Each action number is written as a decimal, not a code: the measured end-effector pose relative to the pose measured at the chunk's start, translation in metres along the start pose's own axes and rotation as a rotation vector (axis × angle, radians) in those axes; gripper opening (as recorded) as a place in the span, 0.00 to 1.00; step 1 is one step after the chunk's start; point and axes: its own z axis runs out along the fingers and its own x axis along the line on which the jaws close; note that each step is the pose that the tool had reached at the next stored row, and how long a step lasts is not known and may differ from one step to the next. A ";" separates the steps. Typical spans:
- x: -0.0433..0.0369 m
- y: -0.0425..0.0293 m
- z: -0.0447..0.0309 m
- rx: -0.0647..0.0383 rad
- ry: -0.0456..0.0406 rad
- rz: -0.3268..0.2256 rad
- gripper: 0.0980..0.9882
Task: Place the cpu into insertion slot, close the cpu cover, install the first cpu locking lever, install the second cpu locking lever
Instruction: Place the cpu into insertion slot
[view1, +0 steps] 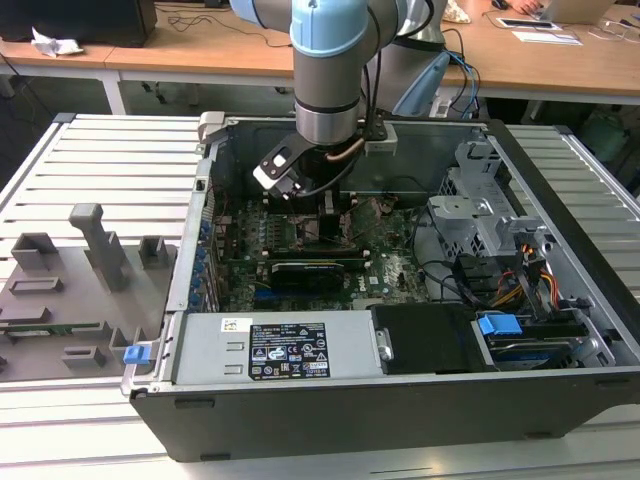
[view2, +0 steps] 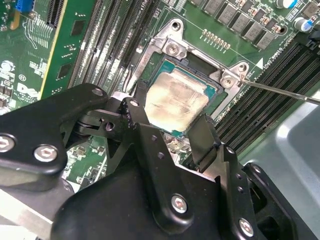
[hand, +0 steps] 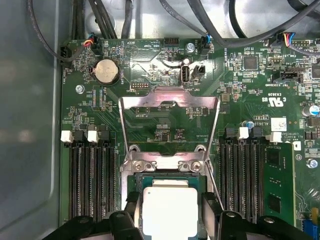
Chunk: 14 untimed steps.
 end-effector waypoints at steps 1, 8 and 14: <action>0.0005 0.0000 0.0000 0.000 0.0007 0.000 0.56; 0.0023 0.0003 0.0012 0.000 0.0059 0.001 0.56; 0.0018 0.0015 -0.0144 0.001 0.0058 0.000 0.48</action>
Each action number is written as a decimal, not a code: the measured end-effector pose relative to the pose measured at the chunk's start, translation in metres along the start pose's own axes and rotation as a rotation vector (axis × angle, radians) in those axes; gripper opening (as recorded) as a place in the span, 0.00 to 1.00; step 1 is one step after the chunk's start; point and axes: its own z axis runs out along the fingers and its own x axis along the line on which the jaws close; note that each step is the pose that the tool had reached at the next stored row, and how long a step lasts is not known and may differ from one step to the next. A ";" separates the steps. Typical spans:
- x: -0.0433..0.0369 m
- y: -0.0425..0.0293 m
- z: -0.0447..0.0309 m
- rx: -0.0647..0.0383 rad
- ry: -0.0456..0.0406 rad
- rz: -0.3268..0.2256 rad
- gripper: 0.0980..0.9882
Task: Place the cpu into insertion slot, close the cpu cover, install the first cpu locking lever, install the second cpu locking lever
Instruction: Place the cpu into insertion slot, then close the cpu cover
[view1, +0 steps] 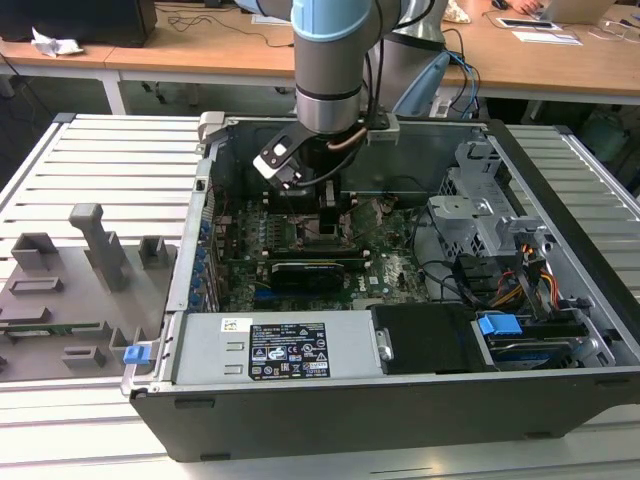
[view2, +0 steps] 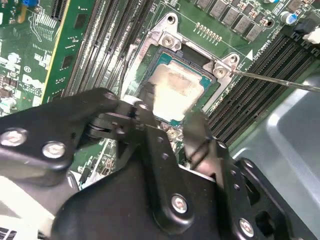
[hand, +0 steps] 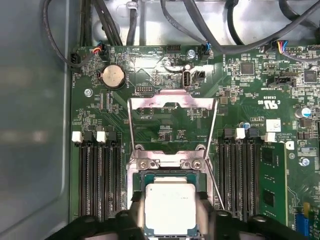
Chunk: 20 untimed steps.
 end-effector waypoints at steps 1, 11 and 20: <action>-0.0007 0.0001 -0.0013 0.000 0.0002 0.000 0.33; -0.0008 0.0006 -0.0091 0.001 -0.0005 0.000 0.01; -0.0007 0.0010 -0.0146 0.001 -0.0005 0.000 0.01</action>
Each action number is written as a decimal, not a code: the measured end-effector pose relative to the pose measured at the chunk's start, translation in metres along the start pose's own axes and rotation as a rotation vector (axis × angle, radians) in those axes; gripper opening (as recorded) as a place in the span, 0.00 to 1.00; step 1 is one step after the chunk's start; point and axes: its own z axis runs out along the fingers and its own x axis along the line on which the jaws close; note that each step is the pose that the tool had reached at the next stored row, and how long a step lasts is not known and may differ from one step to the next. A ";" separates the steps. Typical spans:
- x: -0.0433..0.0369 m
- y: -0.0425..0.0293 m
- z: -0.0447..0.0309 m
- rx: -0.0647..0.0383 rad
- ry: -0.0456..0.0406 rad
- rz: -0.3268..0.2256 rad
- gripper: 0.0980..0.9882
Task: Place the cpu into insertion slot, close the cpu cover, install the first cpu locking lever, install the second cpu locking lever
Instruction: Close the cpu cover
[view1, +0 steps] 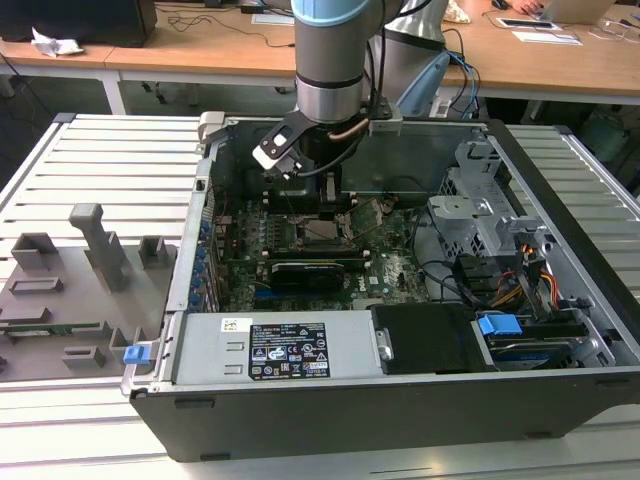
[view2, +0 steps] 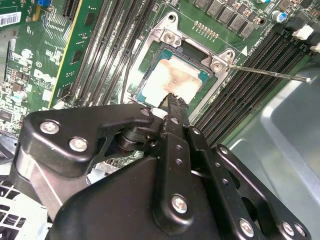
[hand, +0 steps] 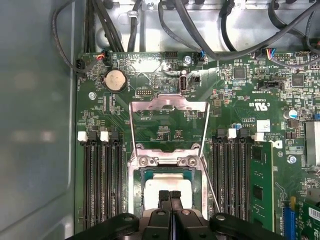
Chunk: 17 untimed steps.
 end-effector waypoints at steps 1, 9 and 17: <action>0.0000 0.0001 -0.0009 0.000 0.0000 0.000 0.01; 0.0001 0.0004 -0.0069 0.000 -0.0001 0.000 0.01; 0.0008 0.0015 -0.0217 0.001 0.0000 0.000 0.01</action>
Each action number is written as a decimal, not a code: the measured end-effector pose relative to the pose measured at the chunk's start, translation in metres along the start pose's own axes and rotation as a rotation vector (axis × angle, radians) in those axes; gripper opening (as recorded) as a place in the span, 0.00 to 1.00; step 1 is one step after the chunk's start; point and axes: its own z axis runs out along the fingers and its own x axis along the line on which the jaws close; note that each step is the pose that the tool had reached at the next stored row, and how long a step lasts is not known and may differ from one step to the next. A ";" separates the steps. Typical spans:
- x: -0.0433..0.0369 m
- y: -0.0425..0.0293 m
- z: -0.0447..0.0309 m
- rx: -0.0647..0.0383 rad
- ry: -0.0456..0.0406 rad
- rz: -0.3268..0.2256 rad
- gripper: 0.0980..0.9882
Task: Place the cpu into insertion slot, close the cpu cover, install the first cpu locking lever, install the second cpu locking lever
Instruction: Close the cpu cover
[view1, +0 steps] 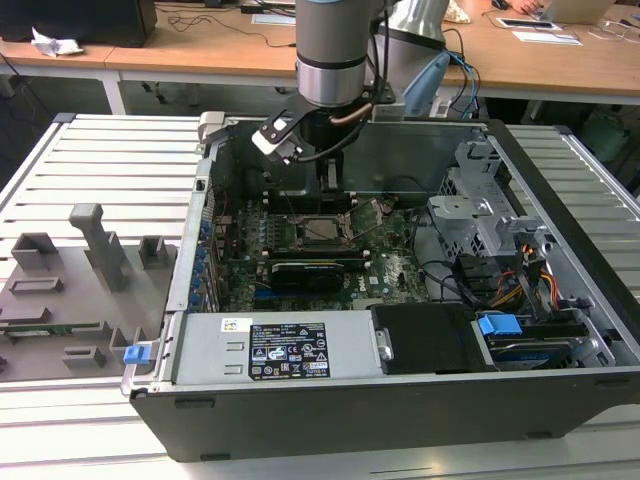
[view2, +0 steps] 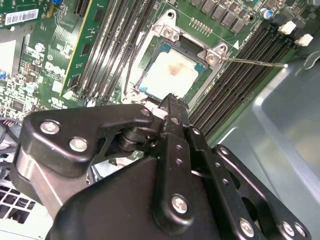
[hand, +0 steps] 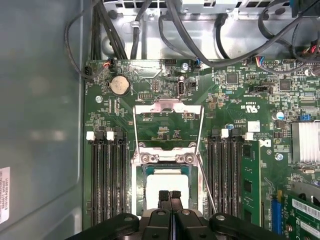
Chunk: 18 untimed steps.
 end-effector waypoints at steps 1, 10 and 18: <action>0.0001 0.0001 -0.0012 0.000 0.0001 0.000 0.01; 0.0004 0.0126 -0.0053 0.000 -0.0027 0.000 0.01; 0.0007 0.0319 -0.0077 0.003 -0.0032 -0.001 0.01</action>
